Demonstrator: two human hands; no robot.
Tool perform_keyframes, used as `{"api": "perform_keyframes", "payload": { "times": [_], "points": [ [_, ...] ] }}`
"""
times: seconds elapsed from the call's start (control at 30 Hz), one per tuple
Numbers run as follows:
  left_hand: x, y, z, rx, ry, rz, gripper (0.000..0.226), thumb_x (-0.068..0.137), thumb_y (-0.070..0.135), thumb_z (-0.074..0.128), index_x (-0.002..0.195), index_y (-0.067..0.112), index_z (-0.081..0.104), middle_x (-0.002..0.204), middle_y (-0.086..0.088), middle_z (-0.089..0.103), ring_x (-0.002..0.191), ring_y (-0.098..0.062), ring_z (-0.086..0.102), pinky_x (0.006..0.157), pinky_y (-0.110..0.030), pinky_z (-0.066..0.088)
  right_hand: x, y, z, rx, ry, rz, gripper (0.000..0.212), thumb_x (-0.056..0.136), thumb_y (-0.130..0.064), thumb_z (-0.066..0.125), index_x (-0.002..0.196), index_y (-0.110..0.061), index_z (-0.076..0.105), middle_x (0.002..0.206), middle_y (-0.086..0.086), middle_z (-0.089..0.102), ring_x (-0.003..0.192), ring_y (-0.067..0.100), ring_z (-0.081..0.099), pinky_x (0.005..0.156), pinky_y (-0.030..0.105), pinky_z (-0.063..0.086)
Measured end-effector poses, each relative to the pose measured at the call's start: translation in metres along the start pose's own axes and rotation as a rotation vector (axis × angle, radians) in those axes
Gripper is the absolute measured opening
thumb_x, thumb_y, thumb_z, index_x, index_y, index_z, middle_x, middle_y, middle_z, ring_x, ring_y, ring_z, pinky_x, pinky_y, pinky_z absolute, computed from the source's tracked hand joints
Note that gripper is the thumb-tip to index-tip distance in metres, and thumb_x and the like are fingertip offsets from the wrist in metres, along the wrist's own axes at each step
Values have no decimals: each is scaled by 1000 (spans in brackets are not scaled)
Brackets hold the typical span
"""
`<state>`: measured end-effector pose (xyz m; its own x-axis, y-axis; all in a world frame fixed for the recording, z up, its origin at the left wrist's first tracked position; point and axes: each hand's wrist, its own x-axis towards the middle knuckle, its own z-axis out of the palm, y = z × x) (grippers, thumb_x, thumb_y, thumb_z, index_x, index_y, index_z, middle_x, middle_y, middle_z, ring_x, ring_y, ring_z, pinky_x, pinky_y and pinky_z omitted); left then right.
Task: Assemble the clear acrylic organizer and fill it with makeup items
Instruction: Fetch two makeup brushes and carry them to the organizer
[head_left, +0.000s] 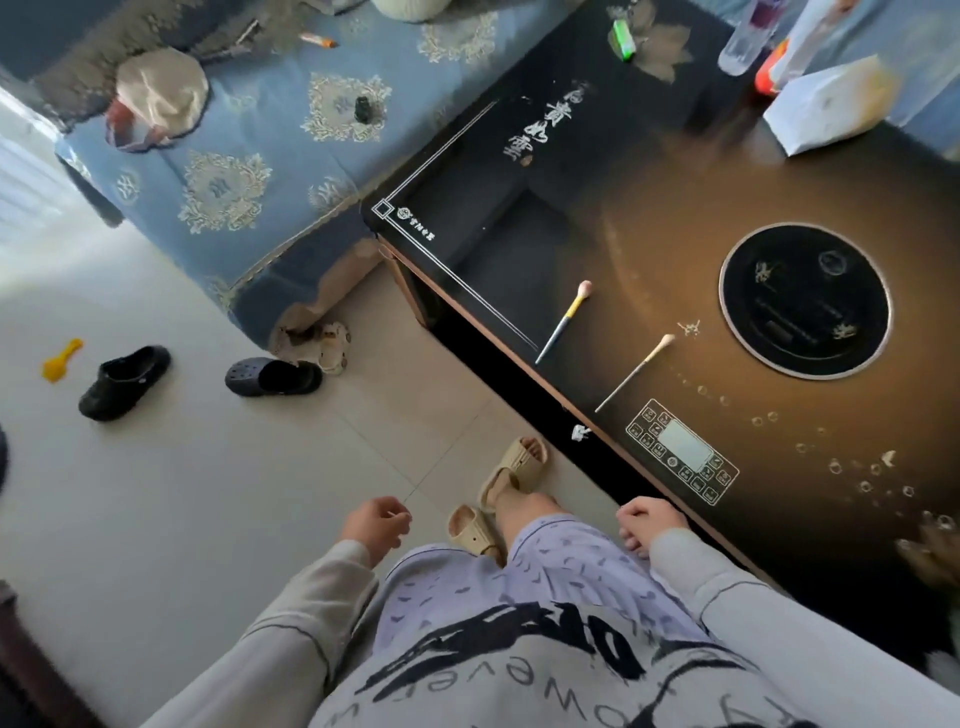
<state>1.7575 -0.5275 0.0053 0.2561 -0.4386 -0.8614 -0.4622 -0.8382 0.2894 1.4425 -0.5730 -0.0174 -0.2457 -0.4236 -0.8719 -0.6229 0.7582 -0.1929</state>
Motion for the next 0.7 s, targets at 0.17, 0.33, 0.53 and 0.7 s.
{"api": "perform_keyframes", "payload": {
  "times": [0.17, 0.33, 0.53, 0.7],
  "points": [
    [26, 27, -17, 182, -89, -51, 33, 88, 5, 46, 60, 22, 49, 62, 1, 55, 59, -19, 52, 52, -19, 36, 19, -34, -18, 92, 32, 36, 33, 84, -3, 46, 55, -18, 53, 47, 1, 51, 40, 14, 42, 37, 19, 34],
    [59, 75, -35, 294, -19, -4, 36, 87, 4, 49, 55, 21, 49, 59, -5, 56, 58, -20, 54, 65, -22, 39, 29, -62, -35, 142, 38, 61, 35, 88, -4, 42, 57, -20, 49, 52, 1, 50, 42, 13, 42, 34, 15, 31],
    [83, 151, -39, 596, -32, 179, 21, 87, 12, 46, 91, 6, 66, 101, -22, 70, 95, -36, 65, 81, -33, 51, 32, -82, -57, 211, 60, 99, 26, 87, -7, 44, 66, -18, 56, 54, -3, 53, 46, 9, 48, 44, 14, 39],
    [105, 215, -21, 790, -37, 359, 28, 90, 14, 42, 109, 8, 61, 113, -17, 66, 100, -35, 62, 84, -31, 48, 51, -95, -65, 304, 109, 157, 21, 87, -8, 44, 76, -14, 62, 70, 6, 61, 50, 13, 52, 47, 17, 45]
  ]
}}
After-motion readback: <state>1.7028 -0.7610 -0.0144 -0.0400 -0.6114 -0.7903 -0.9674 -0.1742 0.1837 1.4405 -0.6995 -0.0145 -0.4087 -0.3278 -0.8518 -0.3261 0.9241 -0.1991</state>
